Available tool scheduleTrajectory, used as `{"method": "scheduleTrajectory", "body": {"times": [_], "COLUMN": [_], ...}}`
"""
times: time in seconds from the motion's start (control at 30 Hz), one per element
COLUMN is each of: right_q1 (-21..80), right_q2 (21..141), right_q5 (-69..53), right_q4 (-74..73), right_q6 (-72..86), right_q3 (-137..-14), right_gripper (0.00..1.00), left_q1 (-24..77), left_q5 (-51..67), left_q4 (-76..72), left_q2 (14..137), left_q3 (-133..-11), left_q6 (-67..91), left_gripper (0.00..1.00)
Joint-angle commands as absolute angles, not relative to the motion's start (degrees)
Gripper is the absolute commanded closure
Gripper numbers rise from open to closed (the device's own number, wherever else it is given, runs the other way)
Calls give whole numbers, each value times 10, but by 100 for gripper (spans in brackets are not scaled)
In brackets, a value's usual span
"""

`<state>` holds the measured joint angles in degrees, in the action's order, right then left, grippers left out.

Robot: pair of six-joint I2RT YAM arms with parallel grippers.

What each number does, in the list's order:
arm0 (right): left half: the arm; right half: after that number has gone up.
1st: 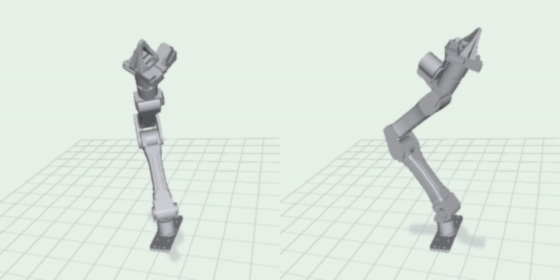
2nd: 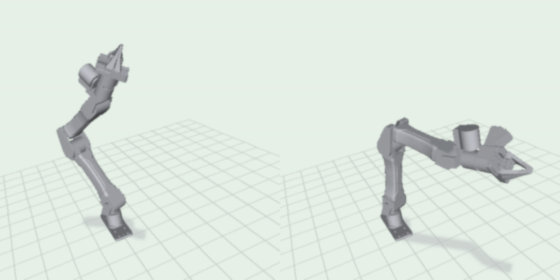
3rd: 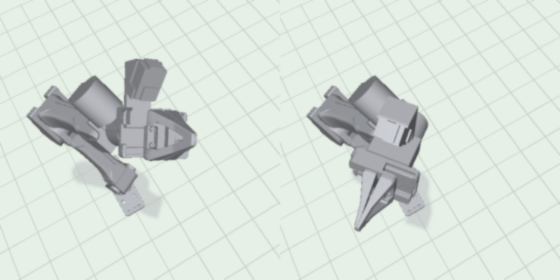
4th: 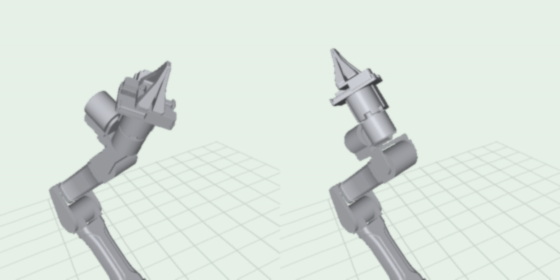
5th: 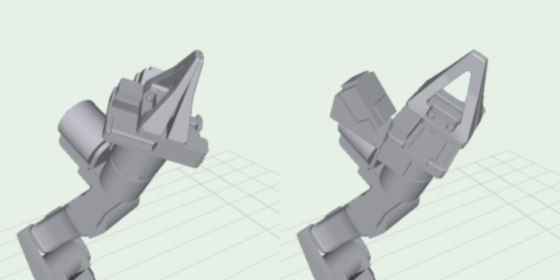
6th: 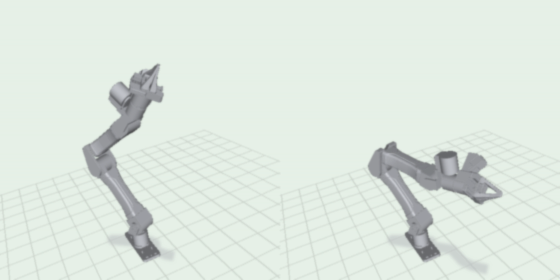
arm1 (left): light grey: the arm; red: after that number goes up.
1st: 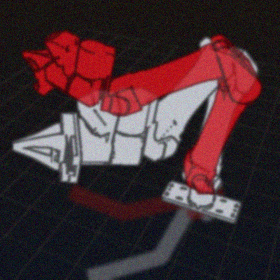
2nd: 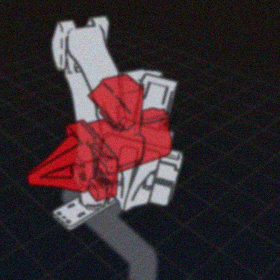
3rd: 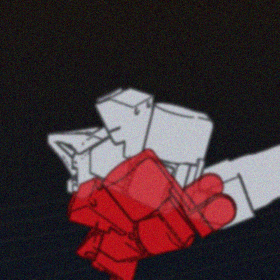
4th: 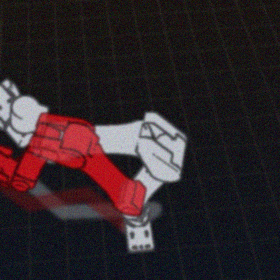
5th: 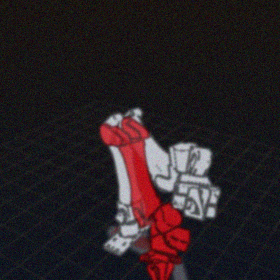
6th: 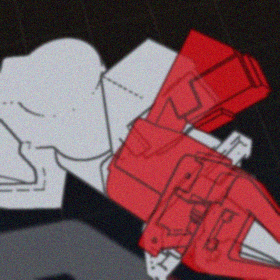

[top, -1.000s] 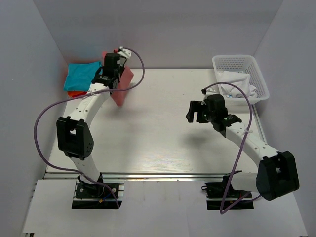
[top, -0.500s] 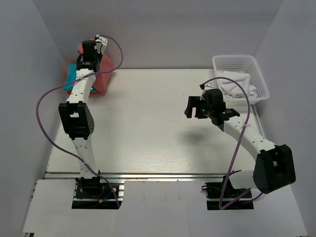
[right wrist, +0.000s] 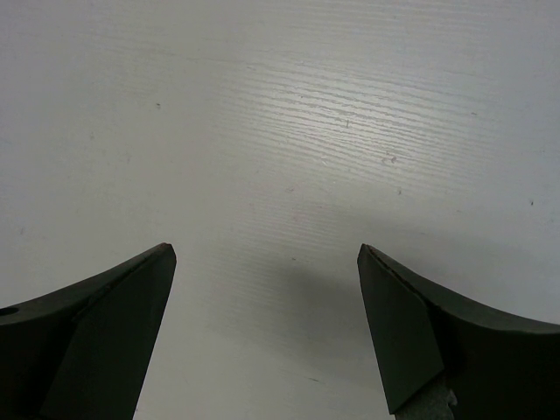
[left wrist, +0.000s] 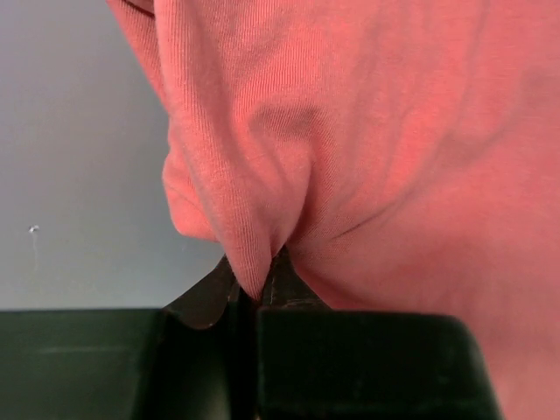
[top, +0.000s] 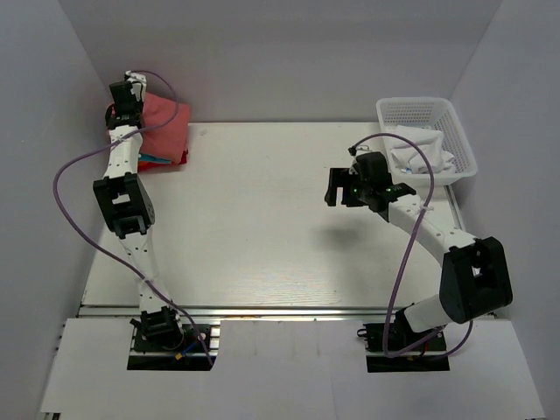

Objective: Fold and stack the t-shirts
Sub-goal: Put the neatly folded tshirt into the corner of the board with the left arm

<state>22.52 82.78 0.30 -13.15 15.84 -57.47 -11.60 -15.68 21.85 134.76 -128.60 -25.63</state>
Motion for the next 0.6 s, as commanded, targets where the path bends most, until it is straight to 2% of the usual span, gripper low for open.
{"method": "scheduleTrajectory", "body": {"times": [0.0,0.03,0.07,0.1,0.13,0.17,0.2,0.23,0.57], "right_q1": [226,225,225,225,227,225,224,226,228], "right_q2": [838,844,852,858,862,874,877,880,855], "right_q5": [11,11,11,12,12,11,8,6,-26], "right_q4": [-132,-134,-136,-138,-140,-148,-149,-151,-126], "right_q6": [156,156,157,154,156,155,156,152,154], "right_q3": [-615,-621,-625,-628,-637,-641,-642,-649,-629], "right_gripper": [10,10,10,10,10,10,10,10,10], "left_q1": [-129,-135,-135,-141,-142,-147,-147,-147,-147], "left_q5": [-184,-192,-203,-223,-232,-240,-246,-246,-250], "left_q4": [185,185,179,179,179,185,185,185,198], "left_q2": [1356,1365,1370,1380,1385,1385,1392,1392,1316], "left_q3": [-1321,-1321,-1321,-1326,-1331,-1338,-1338,-1338,-1271], "left_q6": [-227,-221,-209,-209,-200,-195,-188,-188,-89], "left_gripper": [100,99,88,67,59,43,8,0,0]}}
